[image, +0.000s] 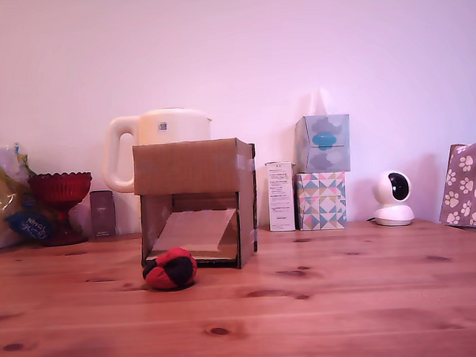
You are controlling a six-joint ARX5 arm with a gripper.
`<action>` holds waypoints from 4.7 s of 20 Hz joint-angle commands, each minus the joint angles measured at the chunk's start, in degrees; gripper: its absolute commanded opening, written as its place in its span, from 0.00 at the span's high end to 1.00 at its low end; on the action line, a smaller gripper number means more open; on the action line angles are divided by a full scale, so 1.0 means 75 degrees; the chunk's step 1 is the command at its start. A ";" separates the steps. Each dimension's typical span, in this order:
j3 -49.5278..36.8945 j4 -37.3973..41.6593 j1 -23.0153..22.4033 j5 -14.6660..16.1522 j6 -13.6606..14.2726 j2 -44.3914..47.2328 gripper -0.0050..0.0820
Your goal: Drop the footbag into the cardboard dice tower
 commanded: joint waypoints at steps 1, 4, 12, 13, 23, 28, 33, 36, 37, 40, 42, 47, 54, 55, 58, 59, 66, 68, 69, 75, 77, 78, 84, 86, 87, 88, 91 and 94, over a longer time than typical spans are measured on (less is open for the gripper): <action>0.0067 0.0382 0.0009 0.0423 -0.0364 -0.0012 0.97; 0.0446 0.0484 -0.0096 0.1090 -0.0574 0.0131 0.97; 0.0679 0.1585 -0.1343 0.1451 -0.0493 0.2629 0.97; 0.0679 0.1900 -0.1556 0.1443 -0.0379 0.3069 0.97; 0.0726 0.5013 -0.2643 0.1040 0.0099 0.7300 0.97; 0.1308 0.5508 -0.2643 0.1043 0.0323 0.8766 0.97; 0.2154 0.5490 -0.2719 0.1043 0.0449 1.0075 0.97; 0.2530 0.5470 -0.2786 0.1049 0.0536 1.0646 0.94; 0.2640 0.5470 -0.2836 0.1049 0.0691 1.0815 0.81; 0.2993 0.5467 -0.2981 0.0985 0.1105 1.1278 0.21; 0.3241 0.5426 -0.2996 0.0702 0.1099 1.1593 0.11; 0.3861 0.5263 -0.2993 0.0318 0.1303 1.2374 0.11; 0.4963 0.4363 -0.2996 -0.0050 0.1711 1.3735 0.17; 0.5077 0.4229 -0.2996 -0.0134 0.1737 1.3851 0.22; 0.5240 0.4083 -0.2993 -0.0157 0.1903 1.4096 0.35; 0.5254 0.4065 -0.2996 -0.0154 0.1903 1.4099 0.37; 0.5269 0.3824 -0.3022 -0.0184 0.2046 1.4096 0.85; 0.5269 0.3628 -0.3022 -0.0090 0.2034 1.3901 0.86; 0.5269 0.3375 -0.3022 -0.0023 0.2034 1.3697 0.86; 0.5269 0.1894 -0.3022 0.0073 0.2034 1.1573 0.86; 0.5269 0.1556 -0.3022 0.0073 0.2034 1.0844 0.86; 0.5269 0.1472 -0.3022 0.0070 0.2037 1.0541 0.86; 0.5269 0.2463 -0.3022 0.0067 0.1827 0.9976 0.86; 0.5269 0.3416 -0.3022 0.0035 0.1830 0.9987 0.86; 0.5269 0.3943 -0.3022 -0.0052 0.1833 0.9987 0.86; 0.5272 0.4438 -0.3022 -0.0152 0.1836 0.9987 0.86; 0.5415 0.5225 -0.3022 -0.0338 0.1842 1.0054 0.86; 0.6030 0.5289 -0.3022 -0.0358 0.1842 1.0488 0.86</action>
